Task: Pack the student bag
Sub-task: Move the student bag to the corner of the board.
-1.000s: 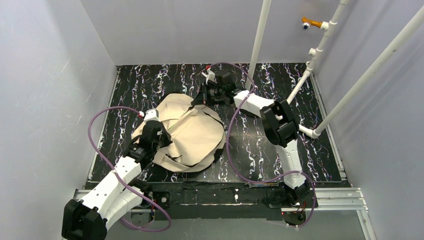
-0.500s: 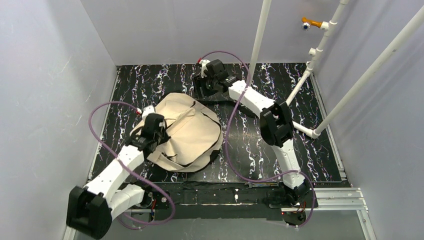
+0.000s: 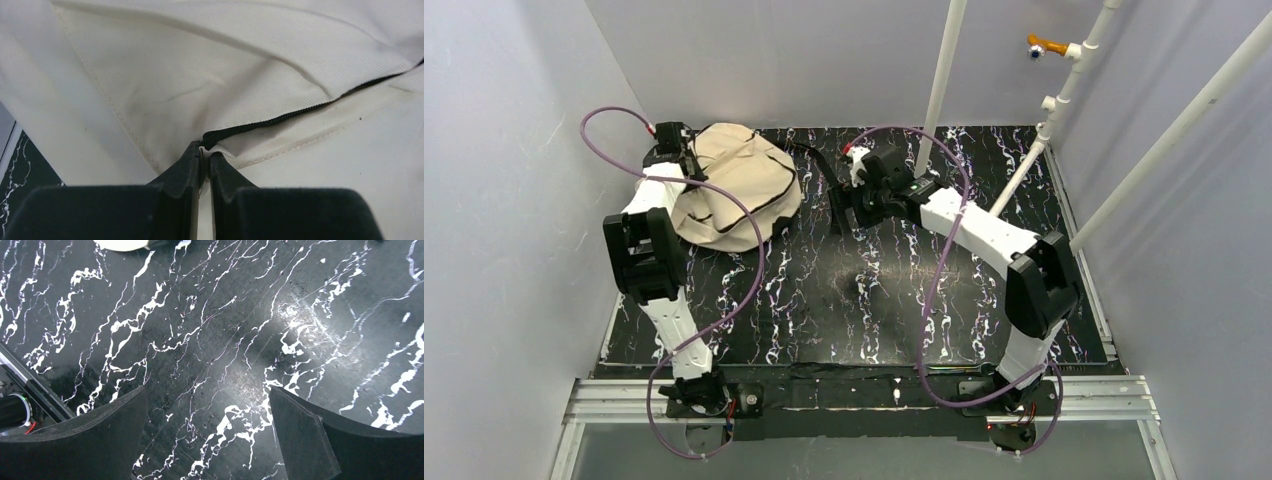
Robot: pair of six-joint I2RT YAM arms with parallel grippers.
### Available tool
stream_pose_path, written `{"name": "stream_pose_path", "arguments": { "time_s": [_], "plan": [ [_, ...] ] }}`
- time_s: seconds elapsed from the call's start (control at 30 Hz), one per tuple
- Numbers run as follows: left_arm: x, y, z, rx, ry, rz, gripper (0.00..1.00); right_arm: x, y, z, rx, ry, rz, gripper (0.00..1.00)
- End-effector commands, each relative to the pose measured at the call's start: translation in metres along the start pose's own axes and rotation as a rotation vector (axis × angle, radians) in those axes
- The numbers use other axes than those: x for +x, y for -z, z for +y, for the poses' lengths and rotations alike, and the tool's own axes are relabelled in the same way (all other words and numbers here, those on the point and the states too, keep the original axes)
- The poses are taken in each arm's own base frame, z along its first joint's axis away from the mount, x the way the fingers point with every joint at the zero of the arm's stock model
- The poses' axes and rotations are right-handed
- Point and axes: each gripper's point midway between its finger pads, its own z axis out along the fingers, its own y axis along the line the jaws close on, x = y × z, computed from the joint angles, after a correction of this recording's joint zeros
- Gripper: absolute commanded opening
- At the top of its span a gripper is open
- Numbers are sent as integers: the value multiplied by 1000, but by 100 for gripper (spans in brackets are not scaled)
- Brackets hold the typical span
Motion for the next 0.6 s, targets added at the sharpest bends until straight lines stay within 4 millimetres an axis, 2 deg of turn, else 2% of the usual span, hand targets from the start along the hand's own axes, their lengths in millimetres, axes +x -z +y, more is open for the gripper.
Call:
{"name": "stream_pose_path", "arguments": {
  "time_s": [0.0,0.07,0.1,0.13,0.2,0.23,0.37,0.5,0.57],
  "plan": [
    [-11,22,-26,131,18,37,8,-44,59,12,20,74,-167,98],
    [-12,45,-31,172,84,33,34,-51,73,14,29,68,-204,98],
    [-10,64,-43,246,119,47,44,-54,81,13,47,63,-224,98],
    [-9,75,-45,265,134,49,51,-57,87,12,60,61,-239,98],
    [-8,101,-48,291,144,40,85,-60,101,9,92,59,-265,98],
    [-9,117,-47,308,146,30,90,-62,108,10,96,62,-276,98],
    [-8,193,-53,465,30,-29,94,-60,145,0,188,74,-284,98],
    [3,283,-56,640,-47,-151,98,-50,191,-15,300,63,-358,98],
    [12,324,-60,743,-64,-218,98,-51,226,-19,345,69,-457,98]
  ]
}}
